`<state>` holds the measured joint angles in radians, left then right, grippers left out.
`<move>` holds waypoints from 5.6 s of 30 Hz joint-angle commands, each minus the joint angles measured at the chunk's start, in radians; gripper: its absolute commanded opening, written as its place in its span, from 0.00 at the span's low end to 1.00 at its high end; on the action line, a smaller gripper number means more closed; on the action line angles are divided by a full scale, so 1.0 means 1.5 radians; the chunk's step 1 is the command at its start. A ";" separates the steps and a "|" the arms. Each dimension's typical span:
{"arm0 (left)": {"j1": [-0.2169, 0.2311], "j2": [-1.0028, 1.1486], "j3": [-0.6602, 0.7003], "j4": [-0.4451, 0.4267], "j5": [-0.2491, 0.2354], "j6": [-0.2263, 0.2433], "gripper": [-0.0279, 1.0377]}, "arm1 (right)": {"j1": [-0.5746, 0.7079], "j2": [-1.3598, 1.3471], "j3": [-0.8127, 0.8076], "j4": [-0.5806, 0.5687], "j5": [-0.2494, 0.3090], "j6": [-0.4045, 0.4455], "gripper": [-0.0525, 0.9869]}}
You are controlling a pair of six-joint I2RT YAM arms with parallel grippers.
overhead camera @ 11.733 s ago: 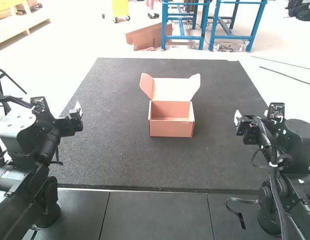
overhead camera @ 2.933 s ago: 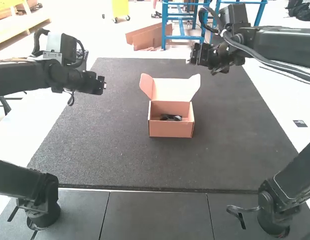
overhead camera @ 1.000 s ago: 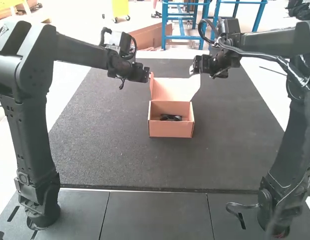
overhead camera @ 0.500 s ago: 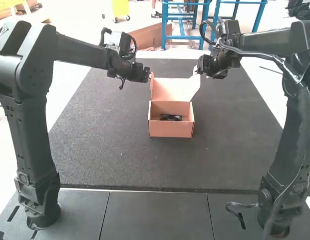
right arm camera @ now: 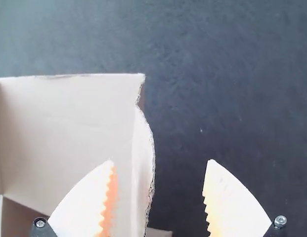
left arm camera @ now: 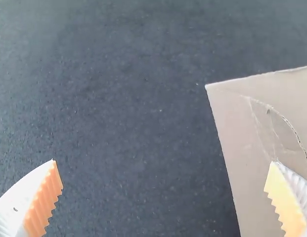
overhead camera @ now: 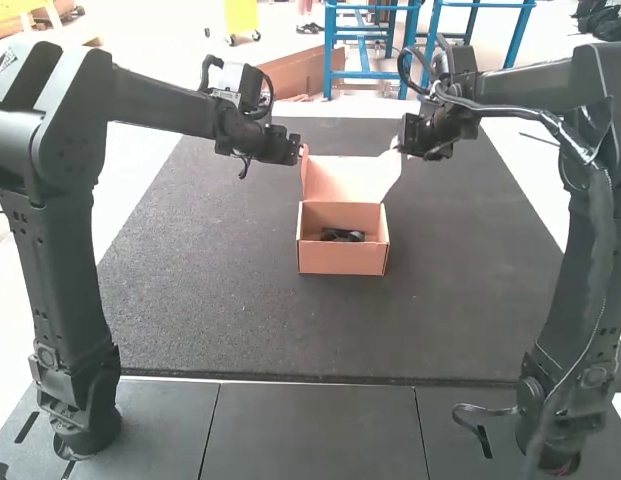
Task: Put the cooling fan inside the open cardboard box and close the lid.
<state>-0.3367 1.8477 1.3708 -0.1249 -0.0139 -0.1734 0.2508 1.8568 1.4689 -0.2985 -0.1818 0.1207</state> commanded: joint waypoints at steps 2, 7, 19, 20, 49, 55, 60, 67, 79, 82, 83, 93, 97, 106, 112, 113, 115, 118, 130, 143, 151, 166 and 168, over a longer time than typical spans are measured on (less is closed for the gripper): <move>-0.003 0.007 0.020 0.007 0.007 -0.001 0.94 | -0.008 0.015 0.028 0.008 -0.010 0.005 0.37; -0.004 0.008 0.020 0.008 0.007 -0.001 0.94 | -0.007 0.019 0.028 0.009 -0.011 0.006 0.31; -0.003 0.009 0.020 0.008 0.007 0.001 0.94 | -0.004 0.026 0.036 0.016 -0.013 0.005 0.22; -0.003 0.009 0.019 0.008 0.007 0.002 0.94 | -0.002 0.025 0.036 0.016 -0.014 0.005 0.20; -0.026 -0.011 0.026 -0.052 0.008 -0.006 0.94 | 0.100 -0.053 -0.009 -0.016 0.031 -0.015 0.04; -0.036 -0.022 0.018 -0.059 0.008 -0.006 0.94 | 0.101 -0.088 -0.063 -0.013 0.032 -0.016 0.04; -0.036 -0.036 0.003 -0.059 0.007 -0.006 0.94 | 0.101 -0.114 -0.108 -0.012 0.031 -0.016 0.04; -0.036 -0.058 -0.025 -0.059 0.007 -0.006 0.94 | 0.101 -0.130 -0.140 -0.011 0.021 -0.014 0.04; -0.046 -0.072 -0.055 -0.057 0.010 -0.006 0.94 | 0.113 -0.130 -0.157 -0.011 0.009 -0.012 0.04; -0.049 -0.077 -0.063 -0.056 0.011 -0.006 0.94 | 0.121 -0.130 -0.168 -0.012 0.007 -0.010 0.04; -0.050 -0.078 -0.064 -0.056 0.011 -0.006 0.94 | 0.125 -0.131 -0.171 -0.012 0.007 -0.010 0.04; -0.051 -0.105 -0.093 -0.068 0.011 -0.006 0.94 | 0.135 -0.138 -0.202 -0.016 0.011 -0.017 0.04; -0.051 -0.125 -0.115 -0.075 0.011 -0.005 0.94 | 0.139 -0.143 -0.213 -0.031 0.020 -0.027 0.04; -0.052 -0.172 -0.171 -0.073 0.011 -0.005 0.94 | 0.150 -0.155 -0.245 -0.064 0.058 -0.067 0.04; -0.052 -0.197 -0.190 -0.073 0.010 -0.004 0.94 | 0.154 -0.160 -0.259 -0.068 0.129 -0.132 0.04; -0.051 -0.200 -0.191 -0.072 0.010 -0.004 0.94 | 0.154 -0.160 -0.259 -0.068 0.139 -0.134 0.04; -0.052 -0.205 -0.191 -0.067 0.009 -0.004 0.94 | 0.154 -0.161 -0.258 -0.067 0.142 -0.134 0.09; -0.050 -0.207 -0.186 -0.055 0.004 0.001 0.94 | 0.154 -0.167 -0.252 -0.067 0.146 -0.132 0.38; -0.056 -0.176 -0.075 -0.056 -0.077 0.012 0.94 | 0.124 -0.233 -0.199 -0.070 0.123 -0.092 0.94; -0.104 -0.088 -0.014 -0.066 -0.085 0.018 0.94 | -0.062 -0.283 -0.188 -0.015 0.175 -0.093 0.94; -0.127 -0.079 -0.026 -0.111 -0.084 0.019 0.94 | -0.080 -0.281 -0.177 -0.081 0.113 -0.100 0.93; -0.178 -0.079 -0.163 -0.064 -0.101 0.020 0.94 | -0.096 -0.281 -0.184 -0.137 0.094 -0.132 0.93; -0.186 -0.078 -0.188 -0.038 -0.101 0.024 0.94 | -0.096 -0.283 -0.184 -0.143 0.091 -0.133 0.93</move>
<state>-0.5922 1.7359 1.1244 -0.2096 -0.1455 -0.1535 0.1230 1.4563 1.1702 -0.5091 -0.0296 -0.0654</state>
